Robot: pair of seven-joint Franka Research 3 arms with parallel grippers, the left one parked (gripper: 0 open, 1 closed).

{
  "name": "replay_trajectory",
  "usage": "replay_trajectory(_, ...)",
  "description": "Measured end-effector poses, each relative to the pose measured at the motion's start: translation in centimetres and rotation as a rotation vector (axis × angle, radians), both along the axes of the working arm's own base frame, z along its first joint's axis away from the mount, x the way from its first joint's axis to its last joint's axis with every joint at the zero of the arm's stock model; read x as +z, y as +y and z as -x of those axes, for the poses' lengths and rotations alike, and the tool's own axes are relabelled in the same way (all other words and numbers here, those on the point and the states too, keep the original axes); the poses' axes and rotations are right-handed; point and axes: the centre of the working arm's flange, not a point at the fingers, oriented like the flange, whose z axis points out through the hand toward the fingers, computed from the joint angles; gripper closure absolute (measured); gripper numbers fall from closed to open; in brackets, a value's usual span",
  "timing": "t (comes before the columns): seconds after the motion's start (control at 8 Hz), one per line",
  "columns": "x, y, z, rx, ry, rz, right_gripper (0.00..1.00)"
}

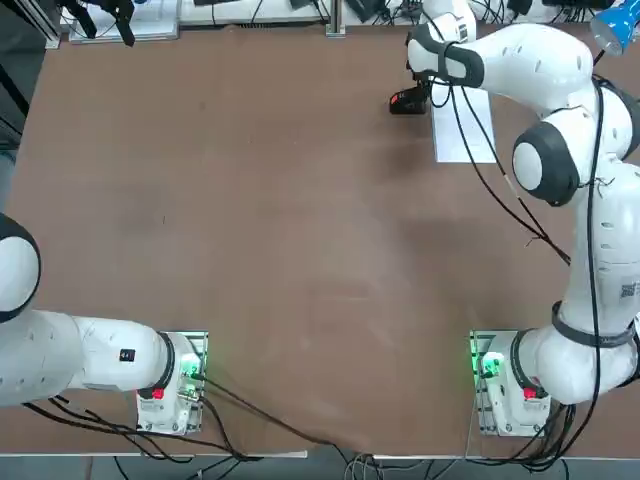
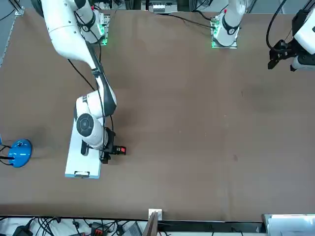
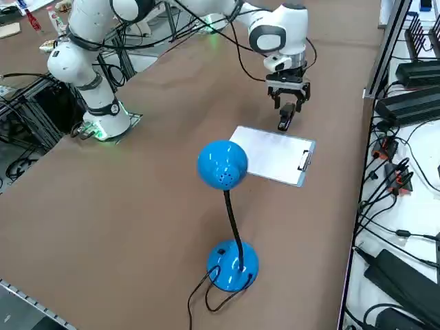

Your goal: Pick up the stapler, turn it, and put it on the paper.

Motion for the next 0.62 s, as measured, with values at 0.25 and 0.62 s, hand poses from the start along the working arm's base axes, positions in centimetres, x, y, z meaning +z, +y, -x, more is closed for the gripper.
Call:
replay_trajectory(0.25, -0.93, 0.48, 0.25, 0.008, 0.009, 0.005, 0.04)
replay_trajectory(0.62, -0.7, 0.68, 0.12, 0.014, 0.003, 0.006, 0.38)
